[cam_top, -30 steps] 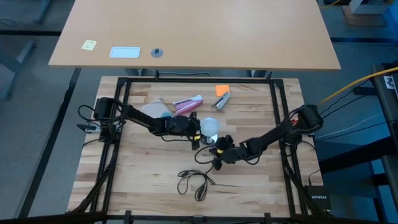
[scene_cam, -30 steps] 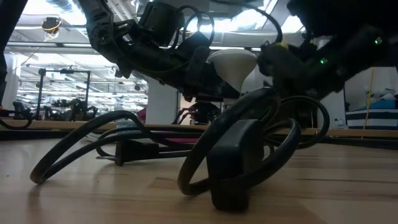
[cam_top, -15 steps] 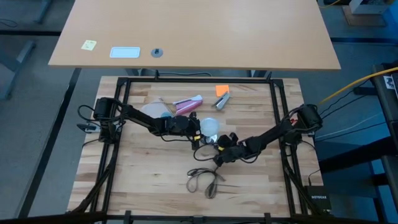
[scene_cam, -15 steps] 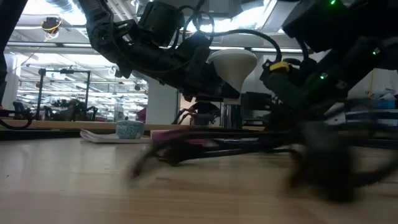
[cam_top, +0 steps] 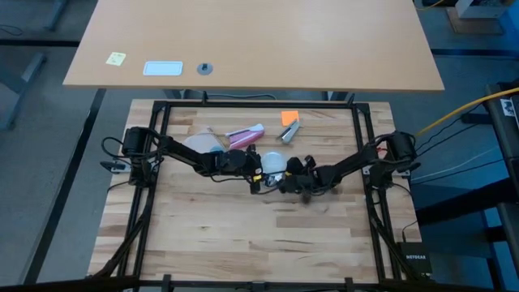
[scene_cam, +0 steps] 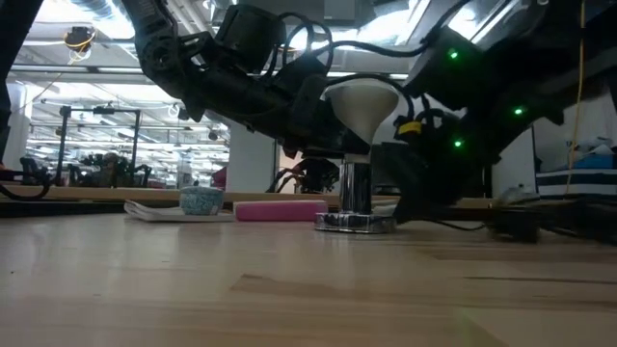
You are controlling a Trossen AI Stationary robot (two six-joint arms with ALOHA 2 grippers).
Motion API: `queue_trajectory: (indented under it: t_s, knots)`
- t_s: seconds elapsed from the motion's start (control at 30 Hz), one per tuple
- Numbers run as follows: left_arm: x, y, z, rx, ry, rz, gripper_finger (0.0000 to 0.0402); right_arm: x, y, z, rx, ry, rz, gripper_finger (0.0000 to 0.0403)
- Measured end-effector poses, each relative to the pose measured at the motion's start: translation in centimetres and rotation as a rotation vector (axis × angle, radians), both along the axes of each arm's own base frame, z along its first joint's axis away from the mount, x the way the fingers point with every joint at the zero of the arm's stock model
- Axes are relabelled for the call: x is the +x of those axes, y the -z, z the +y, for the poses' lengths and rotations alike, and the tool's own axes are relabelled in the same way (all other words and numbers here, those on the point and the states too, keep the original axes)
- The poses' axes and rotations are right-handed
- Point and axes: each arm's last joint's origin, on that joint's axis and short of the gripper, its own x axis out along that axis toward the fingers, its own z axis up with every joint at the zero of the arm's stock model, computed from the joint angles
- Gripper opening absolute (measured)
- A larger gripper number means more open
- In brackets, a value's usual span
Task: Screw lightbulb
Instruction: Insert the white lightbulb into the silver desk lamp
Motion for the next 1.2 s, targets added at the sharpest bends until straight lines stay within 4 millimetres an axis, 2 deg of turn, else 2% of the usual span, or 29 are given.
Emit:
queue_trajectory:
  t_s: [0.17, 0.4, 0.77, 1.0, 1.2]
  knots:
    - [0.0, 0.0, 0.0, 0.001, 0.002, 0.002, 0.015, 0.1, -0.2, -0.6, -0.044, -0.027, 0.028, 0.0001]
    - [0.0, 0.0, 0.0, 0.003, 0.005, 0.005, 0.015, -0.1, -1.5, -0.1, -0.056, -0.109, 0.032, 0.0001]
    - [0.0, 0.0, -0.1, -0.002, 0.014, 0.002, 0.015, -0.8, -4.3, 4.4, 0.011, -0.308, -0.08, 0.0001]
    - [0.0, 0.0, -0.1, -0.002, 0.012, 0.002, 0.015, -0.9, -4.7, 6.7, 0.046, -0.401, -0.142, 0.0001]
    - [0.0, 0.0, -0.1, -0.001, 0.008, 0.003, 0.015, -0.7, -4.0, 7.1, 0.042, -0.409, -0.132, 0.0001]
